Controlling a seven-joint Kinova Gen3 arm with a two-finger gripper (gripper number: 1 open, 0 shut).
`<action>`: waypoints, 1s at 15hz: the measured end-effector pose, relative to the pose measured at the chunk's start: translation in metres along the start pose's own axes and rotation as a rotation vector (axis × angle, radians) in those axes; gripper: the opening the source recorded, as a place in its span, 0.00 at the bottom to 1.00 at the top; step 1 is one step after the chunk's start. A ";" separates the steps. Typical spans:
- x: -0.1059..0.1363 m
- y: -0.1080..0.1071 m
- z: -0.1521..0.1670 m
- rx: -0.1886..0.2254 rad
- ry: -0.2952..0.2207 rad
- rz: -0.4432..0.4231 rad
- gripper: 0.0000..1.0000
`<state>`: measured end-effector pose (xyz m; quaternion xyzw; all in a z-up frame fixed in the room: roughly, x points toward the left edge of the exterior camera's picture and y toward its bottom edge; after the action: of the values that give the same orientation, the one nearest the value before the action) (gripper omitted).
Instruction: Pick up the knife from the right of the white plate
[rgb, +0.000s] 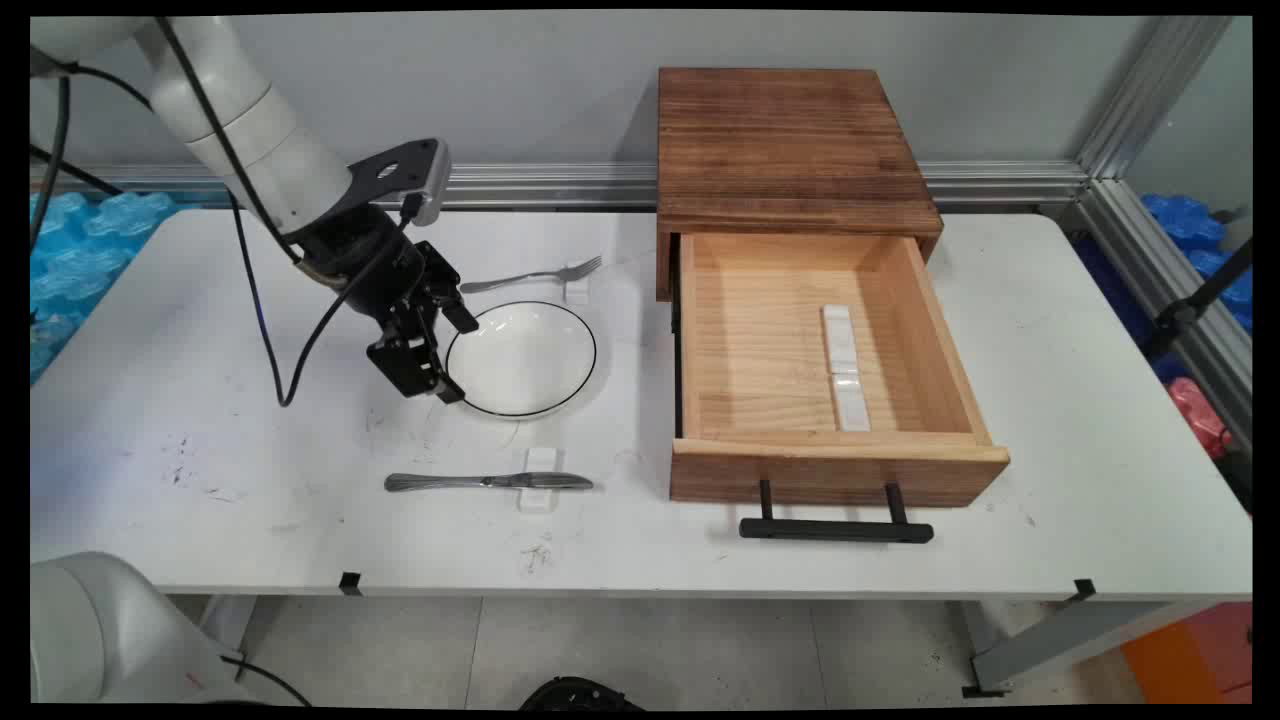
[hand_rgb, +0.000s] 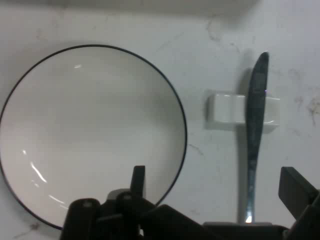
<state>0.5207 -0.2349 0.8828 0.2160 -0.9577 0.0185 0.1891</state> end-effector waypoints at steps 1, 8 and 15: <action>0.000 0.006 -0.001 -0.004 0.003 -0.001 1.00; -0.012 0.039 0.001 -0.015 0.012 0.003 1.00; -0.026 0.061 0.017 0.011 -0.012 -0.020 1.00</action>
<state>0.5109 -0.1713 0.8598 0.2265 -0.9566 0.0207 0.1824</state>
